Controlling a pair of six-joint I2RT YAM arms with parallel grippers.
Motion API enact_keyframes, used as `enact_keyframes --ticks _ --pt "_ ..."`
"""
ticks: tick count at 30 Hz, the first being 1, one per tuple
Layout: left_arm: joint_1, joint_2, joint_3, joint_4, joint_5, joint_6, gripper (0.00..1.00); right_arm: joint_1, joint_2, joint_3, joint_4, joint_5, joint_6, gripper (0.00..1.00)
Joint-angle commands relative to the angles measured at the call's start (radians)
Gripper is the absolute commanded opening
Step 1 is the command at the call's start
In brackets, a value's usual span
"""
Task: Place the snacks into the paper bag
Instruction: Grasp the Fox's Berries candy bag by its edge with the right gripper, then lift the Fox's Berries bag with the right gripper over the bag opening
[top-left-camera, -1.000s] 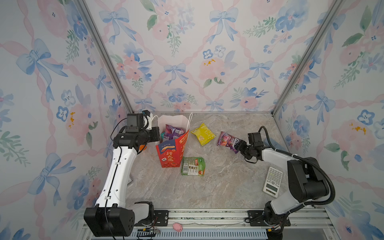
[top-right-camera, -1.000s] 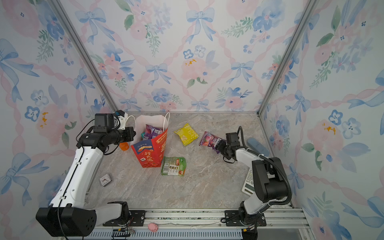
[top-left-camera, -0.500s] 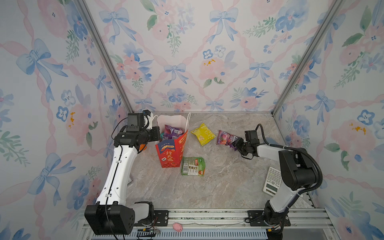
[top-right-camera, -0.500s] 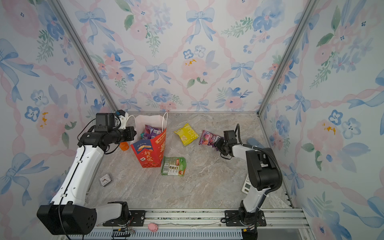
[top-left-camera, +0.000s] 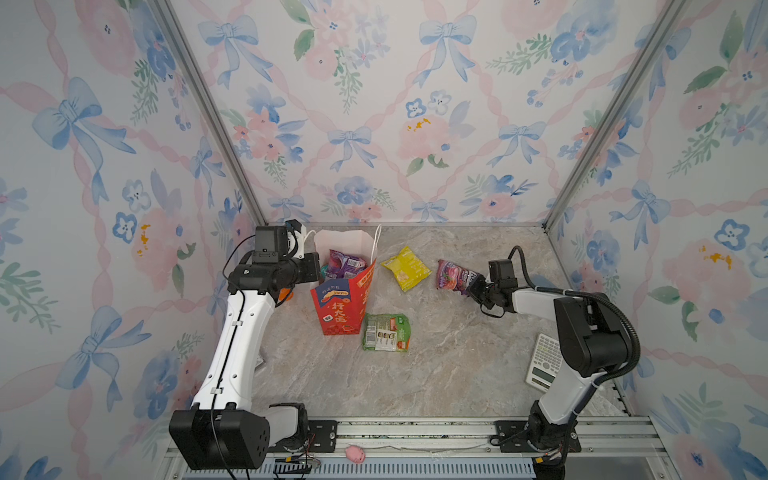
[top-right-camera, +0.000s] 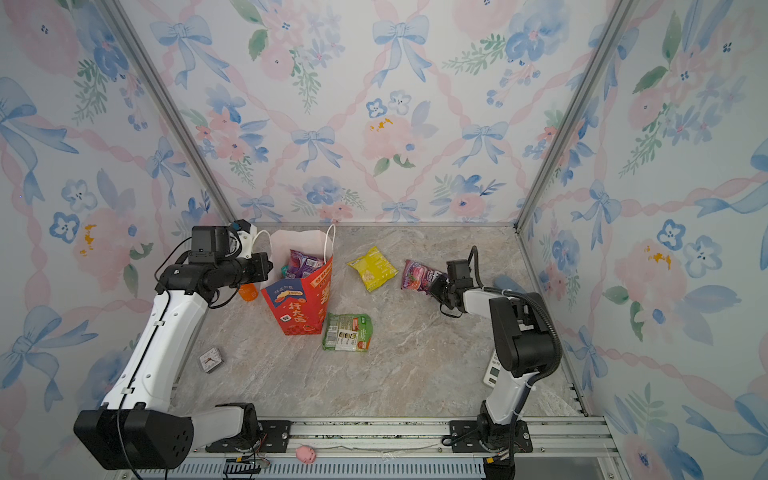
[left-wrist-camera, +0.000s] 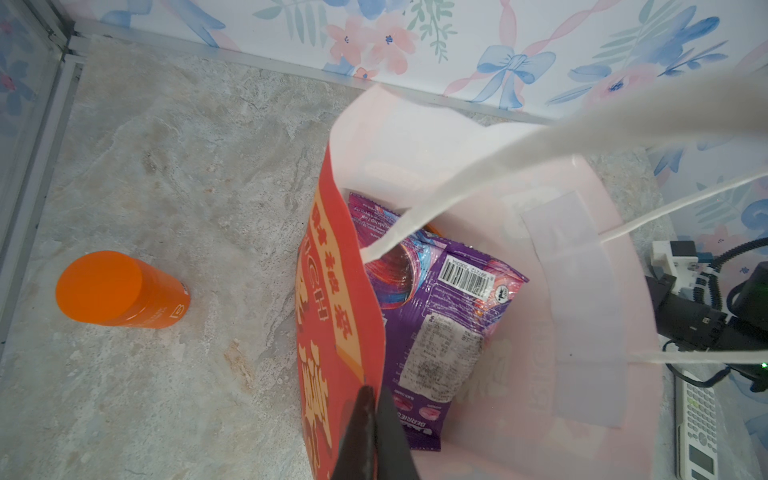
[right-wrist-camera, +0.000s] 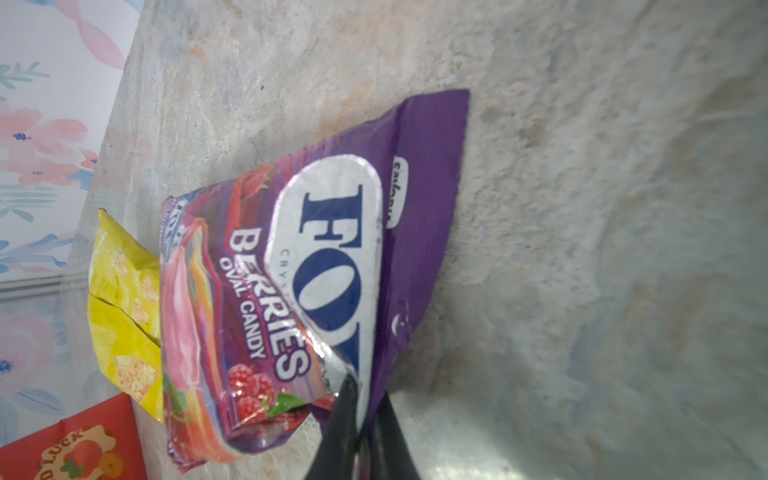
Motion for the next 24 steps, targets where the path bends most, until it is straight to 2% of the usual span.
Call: enact_keyframes --ticks 1,14,24 --pt "0.009 -0.006 0.007 0.020 0.010 0.007 0.00 0.012 -0.030 0.033 -0.076 0.031 -0.061 0.02" --pt "0.009 -0.017 -0.007 0.020 0.011 0.011 0.00 0.193 -0.194 0.235 -0.324 0.207 -0.294 0.00" --pt "0.009 -0.017 -0.008 0.020 0.020 0.009 0.00 0.295 -0.256 0.440 -0.445 0.236 -0.419 0.00"
